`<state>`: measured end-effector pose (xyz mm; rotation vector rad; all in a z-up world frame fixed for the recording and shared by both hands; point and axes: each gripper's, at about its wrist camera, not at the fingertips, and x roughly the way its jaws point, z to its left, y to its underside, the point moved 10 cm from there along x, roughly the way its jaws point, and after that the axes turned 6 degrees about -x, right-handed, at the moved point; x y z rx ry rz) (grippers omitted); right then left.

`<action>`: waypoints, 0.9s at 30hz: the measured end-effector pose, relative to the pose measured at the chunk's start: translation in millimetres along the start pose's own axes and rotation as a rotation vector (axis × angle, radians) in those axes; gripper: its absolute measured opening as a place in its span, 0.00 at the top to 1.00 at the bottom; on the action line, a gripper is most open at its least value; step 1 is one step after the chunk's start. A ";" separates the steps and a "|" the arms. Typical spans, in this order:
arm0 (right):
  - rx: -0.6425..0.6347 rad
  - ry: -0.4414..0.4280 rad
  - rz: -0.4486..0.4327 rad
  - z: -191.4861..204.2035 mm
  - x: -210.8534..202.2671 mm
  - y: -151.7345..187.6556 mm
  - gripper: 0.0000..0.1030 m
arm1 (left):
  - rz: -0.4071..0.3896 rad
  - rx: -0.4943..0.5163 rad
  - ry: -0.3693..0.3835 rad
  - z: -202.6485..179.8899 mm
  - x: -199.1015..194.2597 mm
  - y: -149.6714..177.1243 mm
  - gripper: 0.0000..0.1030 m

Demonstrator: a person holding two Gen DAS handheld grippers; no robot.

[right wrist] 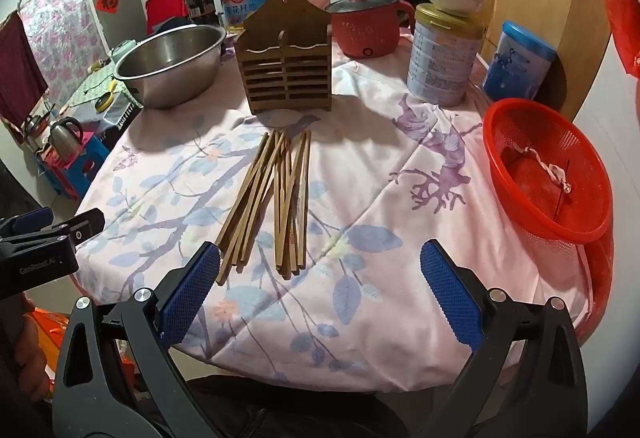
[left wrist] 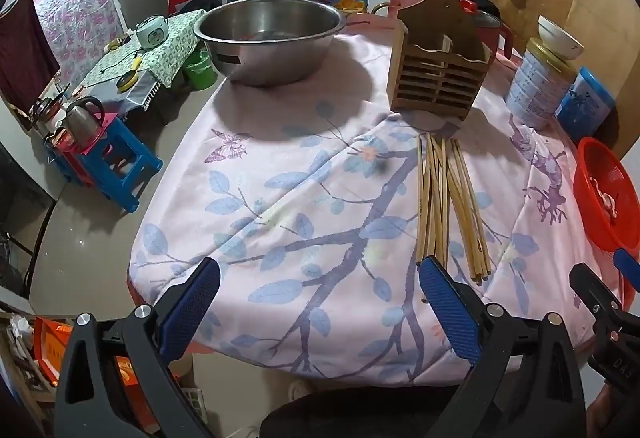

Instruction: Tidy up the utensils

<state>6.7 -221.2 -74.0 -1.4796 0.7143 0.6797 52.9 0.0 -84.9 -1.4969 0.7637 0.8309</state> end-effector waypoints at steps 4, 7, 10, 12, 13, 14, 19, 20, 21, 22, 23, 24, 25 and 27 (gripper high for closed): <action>-0.003 -0.003 -0.005 -0.7 1.4 0.4 0.06 | -0.004 0.000 0.000 1.1 0.1 0.1 0.05; -0.002 -0.002 -0.004 -0.7 1.7 -0.3 0.06 | -0.002 0.000 0.001 1.5 0.2 0.3 0.05; -0.001 0.000 -0.003 -0.2 2.0 -0.1 0.06 | -0.002 0.000 0.001 1.7 0.2 0.4 0.05; 0.000 0.000 -0.003 0.3 2.0 0.2 0.06 | -0.001 -0.001 0.001 1.8 0.4 0.3 0.05; 0.000 0.000 -0.004 0.1 2.2 0.3 0.06 | -0.002 -0.001 0.001 1.8 0.2 0.3 0.05; 0.001 -0.001 -0.004 0.5 2.2 0.3 0.06 | -0.003 0.000 0.002 1.6 0.2 0.3 0.05; 0.001 -0.001 -0.002 0.5 2.9 0.5 0.06 | -0.002 0.001 0.002 1.2 0.3 0.0 0.05; 0.001 -0.001 -0.002 0.9 2.6 0.6 0.06 | -0.001 0.000 0.002 1.1 0.3 0.0 0.05; 0.001 -0.001 -0.001 0.6 3.1 0.8 0.06 | -0.001 0.000 0.002 1.0 0.3 -0.1 0.05; 0.001 -0.001 0.000 0.8 2.8 1.0 0.06 | -0.001 0.000 0.002 0.9 0.3 -0.1 0.05; 0.001 -0.001 -0.001 1.1 2.5 1.2 0.06 | -0.002 -0.001 0.003 0.8 0.3 -0.1 0.05; 0.001 -0.001 -0.001 1.3 2.5 1.3 0.06 | -0.001 -0.001 0.003 0.7 0.3 -0.1 0.05; 0.001 -0.001 -0.001 1.4 2.5 1.4 0.06 | -0.001 -0.001 0.003 0.6 0.4 -0.1 0.05; 0.000 -0.002 0.000 1.6 2.6 1.7 0.06 | -0.001 -0.001 0.003 0.6 0.3 0.1 0.05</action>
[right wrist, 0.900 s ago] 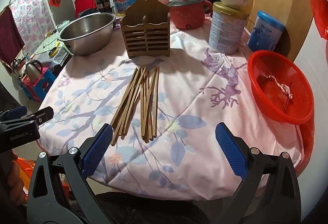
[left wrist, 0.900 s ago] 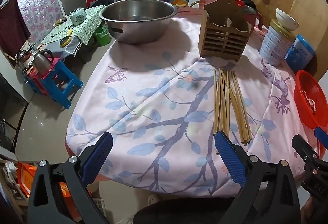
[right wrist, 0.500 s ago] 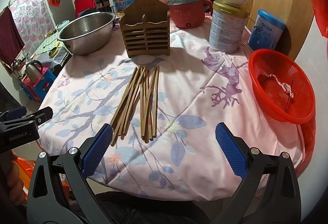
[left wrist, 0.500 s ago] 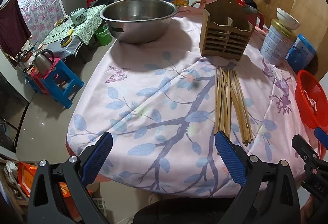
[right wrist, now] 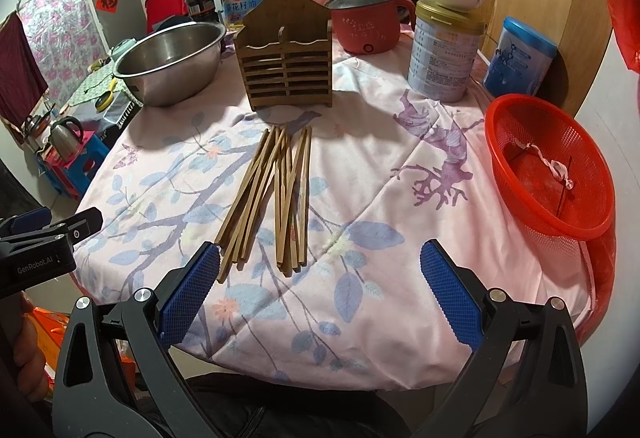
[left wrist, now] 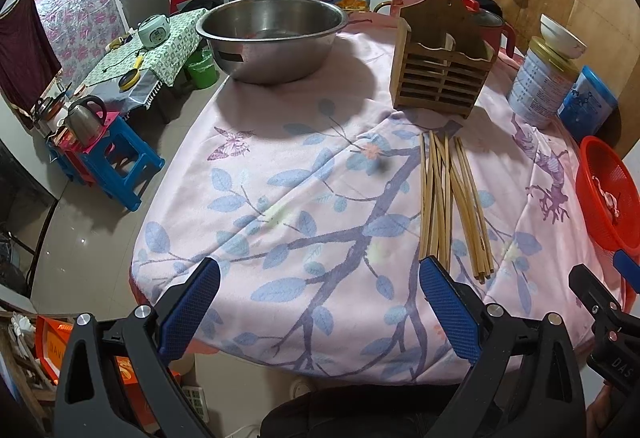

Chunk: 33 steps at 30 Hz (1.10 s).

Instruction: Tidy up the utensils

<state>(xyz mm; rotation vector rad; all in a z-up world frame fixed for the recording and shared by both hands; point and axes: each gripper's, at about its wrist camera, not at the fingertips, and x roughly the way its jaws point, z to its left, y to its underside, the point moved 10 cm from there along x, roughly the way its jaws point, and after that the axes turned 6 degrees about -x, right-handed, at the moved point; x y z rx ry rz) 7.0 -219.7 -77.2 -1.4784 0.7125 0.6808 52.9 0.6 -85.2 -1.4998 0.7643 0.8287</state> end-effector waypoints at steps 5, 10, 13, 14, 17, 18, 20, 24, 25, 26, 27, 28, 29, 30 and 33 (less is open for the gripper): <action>-0.003 0.001 0.000 -3.8 -5.7 -7.2 0.06 | 0.004 -0.001 0.001 -1.2 0.8 0.8 0.05; -0.002 0.001 -0.003 -0.2 1.7 0.1 0.06 | 0.005 -0.002 0.001 -0.5 0.0 4.2 0.05; -0.002 0.001 -0.003 -1.3 1.7 -1.1 0.06 | 0.004 -0.002 0.000 1.4 2.3 4.3 0.05; -0.003 0.002 -0.003 -1.7 2.4 -0.9 0.06 | 0.004 -0.003 -0.001 1.6 2.5 4.7 0.05; -0.003 0.001 -0.001 0.1 5.1 2.2 0.06 | 0.005 -0.003 0.003 1.7 2.5 4.2 0.05; -0.004 0.001 -0.001 0.1 5.5 2.6 0.06 | 0.004 -0.002 0.000 2.7 3.6 4.1 0.05; -0.003 -0.002 0.000 0.6 7.1 3.4 0.06 | 0.003 -0.001 -0.004 4.4 4.3 5.5 0.05; -0.022 0.011 -0.005 -5.5 5.7 -4.5 0.06 | 0.016 -0.009 -0.013 3.3 9.1 6.1 0.05; -0.022 0.010 -0.004 -5.6 6.2 -3.8 0.06 | 0.028 -0.011 -0.015 3.3 9.5 7.5 0.05; -0.025 0.011 -0.001 -6.4 6.8 -3.5 0.06 | 0.042 -0.015 -0.014 2.6 9.8 8.9 0.05; -0.028 0.014 -0.002 -7.2 7.5 -3.5 0.06 | 0.061 -0.017 -0.014 2.0 10.0 10.5 0.05; -0.031 0.016 -0.002 -7.8 7.9 -3.3 0.06 | 0.061 -0.017 -0.014 2.0 10.0 10.8 0.05; -0.029 0.011 -0.002 -7.8 8.4 -2.8 0.06 | 0.071 -0.021 -0.012 1.5 9.8 11.6 0.05; -0.028 0.008 -0.003 -7.8 8.9 -2.3 0.06 | 0.074 -0.028 -0.004 0.2 9.5 12.1 0.05; -0.016 -0.012 -0.006 -7.6 10.0 -1.9 0.06 | 0.068 -0.048 0.018 -3.5 9.3 11.1 0.05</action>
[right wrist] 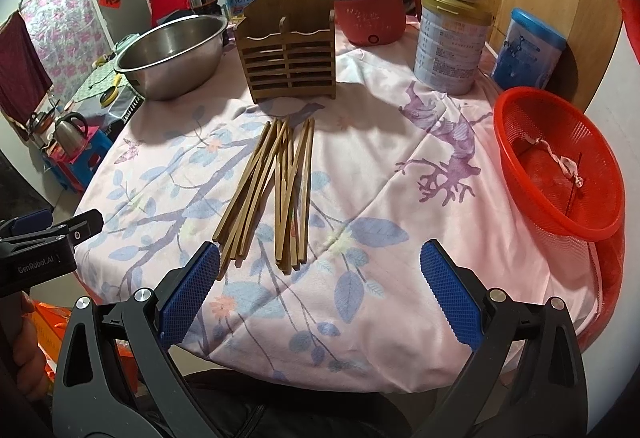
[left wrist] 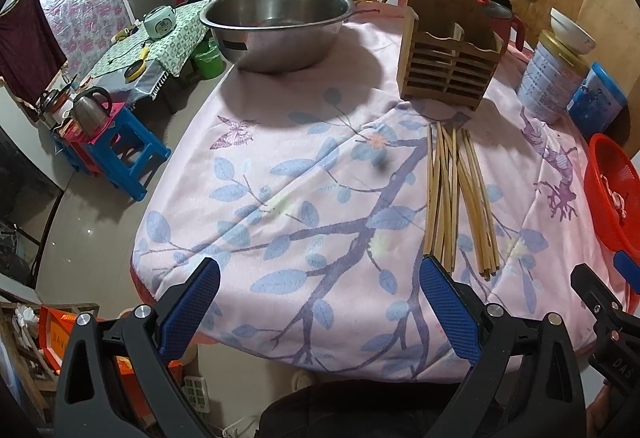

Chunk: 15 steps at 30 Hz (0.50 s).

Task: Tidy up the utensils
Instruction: 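Move the left tool toward the loose wooden chopsticks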

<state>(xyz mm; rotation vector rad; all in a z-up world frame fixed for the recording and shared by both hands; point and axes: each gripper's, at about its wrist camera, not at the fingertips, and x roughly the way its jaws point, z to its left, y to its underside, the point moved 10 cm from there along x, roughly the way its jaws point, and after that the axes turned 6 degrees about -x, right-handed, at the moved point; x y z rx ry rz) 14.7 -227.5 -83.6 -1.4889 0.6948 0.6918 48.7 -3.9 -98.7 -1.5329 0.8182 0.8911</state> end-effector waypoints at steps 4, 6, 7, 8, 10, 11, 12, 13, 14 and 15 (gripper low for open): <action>0.015 -0.027 -0.004 1.0 2.4 0.1 0.06 | -0.004 -0.011 0.005 -1.1 -0.1 0.4 0.05; 0.012 -0.027 0.007 -1.0 3.5 1.9 0.06 | -0.004 -0.017 0.003 -0.9 0.7 1.1 0.05; 0.007 -0.019 0.015 -3.5 4.4 3.3 0.06 | -0.002 -0.026 0.003 -0.2 1.5 1.5 0.05; 0.002 -0.006 0.010 -8.0 4.9 3.6 0.06 | 0.003 -0.025 -0.025 3.9 2.5 2.5 0.05; -0.003 0.013 -0.003 -16.3 4.8 4.8 0.06 | -0.004 -0.031 -0.051 10.3 4.5 3.0 0.05; 0.000 0.011 -0.003 -20.5 4.5 6.8 0.06 | -0.013 -0.027 -0.084 16.0 5.8 4.0 0.05; 0.004 0.000 -0.010 -23.3 3.3 8.4 0.06 | -0.019 -0.030 -0.119 23.4 8.7 5.5 0.05; -0.001 -0.004 0.012 -28.6 2.5 13.1 0.06 | -0.022 -0.034 -0.140 28.7 11.6 6.8 0.05; -0.008 -0.006 0.045 -33.8 1.9 17.8 0.06 | -0.020 -0.051 -0.144 33.8 15.8 8.9 0.05; -0.016 -0.007 0.036 -37.4 -0.5 19.3 0.06 | -0.011 -0.067 -0.147 38.5 20.1 12.4 0.05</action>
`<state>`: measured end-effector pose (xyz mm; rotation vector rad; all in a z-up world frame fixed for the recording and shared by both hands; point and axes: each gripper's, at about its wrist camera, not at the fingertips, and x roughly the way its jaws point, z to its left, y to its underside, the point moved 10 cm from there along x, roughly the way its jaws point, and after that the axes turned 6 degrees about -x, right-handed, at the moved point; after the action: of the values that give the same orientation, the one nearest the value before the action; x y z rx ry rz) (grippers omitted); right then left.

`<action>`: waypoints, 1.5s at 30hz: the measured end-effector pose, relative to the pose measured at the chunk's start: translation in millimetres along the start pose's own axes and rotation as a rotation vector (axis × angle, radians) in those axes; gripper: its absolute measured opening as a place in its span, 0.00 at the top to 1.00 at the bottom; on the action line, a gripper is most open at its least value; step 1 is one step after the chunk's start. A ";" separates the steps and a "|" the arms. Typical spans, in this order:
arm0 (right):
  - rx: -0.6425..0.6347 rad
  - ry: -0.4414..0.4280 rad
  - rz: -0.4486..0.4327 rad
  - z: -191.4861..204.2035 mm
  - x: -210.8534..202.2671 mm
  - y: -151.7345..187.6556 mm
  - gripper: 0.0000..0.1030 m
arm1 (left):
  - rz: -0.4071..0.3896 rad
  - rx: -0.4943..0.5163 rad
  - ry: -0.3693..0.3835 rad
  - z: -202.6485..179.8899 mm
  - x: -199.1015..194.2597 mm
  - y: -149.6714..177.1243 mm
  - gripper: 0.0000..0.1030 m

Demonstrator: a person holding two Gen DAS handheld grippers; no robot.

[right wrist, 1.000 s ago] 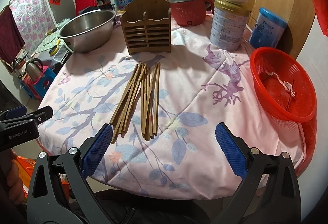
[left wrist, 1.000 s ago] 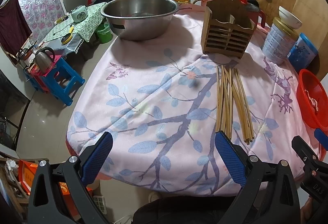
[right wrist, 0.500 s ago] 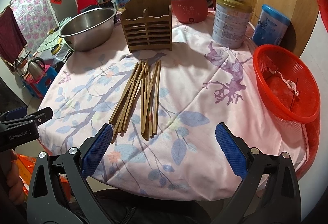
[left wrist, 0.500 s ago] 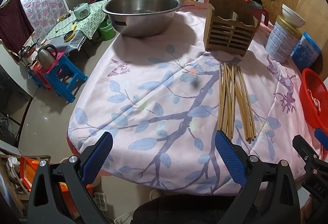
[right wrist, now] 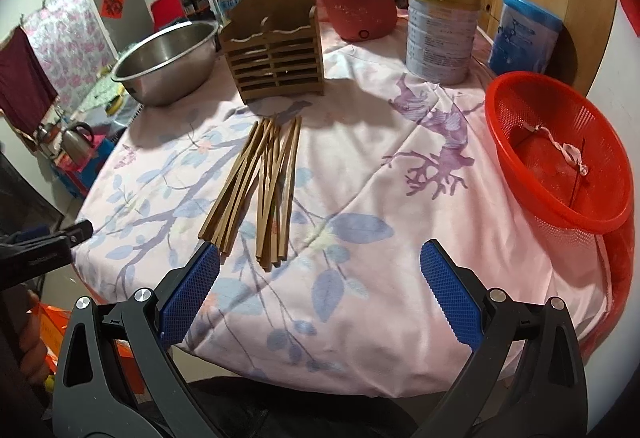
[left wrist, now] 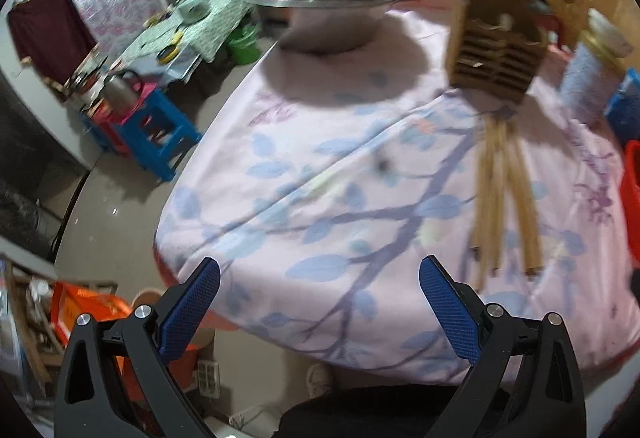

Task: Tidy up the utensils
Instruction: 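Move the left tool toward the loose wooden chopsticks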

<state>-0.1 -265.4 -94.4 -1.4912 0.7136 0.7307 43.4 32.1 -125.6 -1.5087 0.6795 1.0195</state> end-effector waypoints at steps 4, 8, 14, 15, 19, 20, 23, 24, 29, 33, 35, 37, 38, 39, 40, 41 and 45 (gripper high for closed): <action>-0.018 -0.006 -0.026 -15.4 -8.1 5.8 0.06 | 0.044 -0.041 -0.014 9.1 18.1 20.6 0.05; 0.005 -0.034 -0.057 -33.6 -14.2 17.0 0.06 | 0.094 0.010 -0.027 -2.6 26.6 50.0 0.05; 0.085 -0.007 -0.023 -56.0 -7.9 29.1 0.06 | 0.097 0.127 0.064 -49.1 37.5 52.3 0.05; 0.100 -0.007 -0.025 -56.7 -8.7 29.7 0.06 | 0.087 0.150 0.087 -59.4 39.4 45.0 0.06; 0.125 0.065 -0.040 -64.5 -17.7 26.9 0.06 | 0.050 0.200 0.174 -91.8 51.7 16.4 0.08; 0.144 0.073 -0.054 -68.3 -18.4 26.1 0.06 | 0.048 0.209 0.182 -96.4 55.5 11.7 0.10; 0.240 0.104 -0.072 -84.6 -20.4 29.6 0.06 | 0.075 0.249 0.233 -116.5 74.5 -1.9 0.13; 0.278 0.133 -0.079 -94.3 -21.9 32.5 0.06 | 0.079 0.268 0.247 -123.4 78.3 -3.4 0.13; 0.393 0.207 -0.064 -119.2 -34.4 50.4 0.06 | 0.086 0.353 0.272 -151.0 96.4 -10.2 0.13; 0.400 0.258 -0.045 -121.7 -41.0 54.5 0.06 | 0.075 0.346 0.255 -152.6 114.2 -26.0 0.12; 0.399 0.264 -0.047 -121.7 -42.5 53.0 0.06 | 0.084 0.308 0.245 -141.6 118.6 -34.5 0.12; 0.393 0.261 -0.041 -119.5 -40.2 50.6 0.06 | 0.096 0.264 0.237 -125.4 123.0 -42.4 0.12; 0.389 0.256 -0.036 -118.0 -37.1 48.9 0.06 | 0.098 0.248 0.235 -117.4 123.9 -45.6 0.12; 0.381 0.251 -0.031 -115.9 -34.0 46.3 0.06 | 0.098 0.237 0.231 -109.9 124.2 -47.4 0.12; 0.373 0.248 -0.030 -114.5 -33.1 44.3 0.06 | 0.094 0.234 0.218 -103.6 125.1 -48.7 0.12; 0.366 0.245 -0.032 -113.3 -32.3 42.0 0.06 | 0.094 0.233 0.206 -98.1 126.5 -49.1 0.12; 0.325 0.225 -0.034 -106.3 -28.7 32.4 0.06 | 0.109 0.204 0.212 -85.1 126.1 -41.5 0.13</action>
<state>-40.2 -372.7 -87.7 -1.2928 0.9277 0.4000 156.3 -27.6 -218.0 -1.4237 0.9952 0.8491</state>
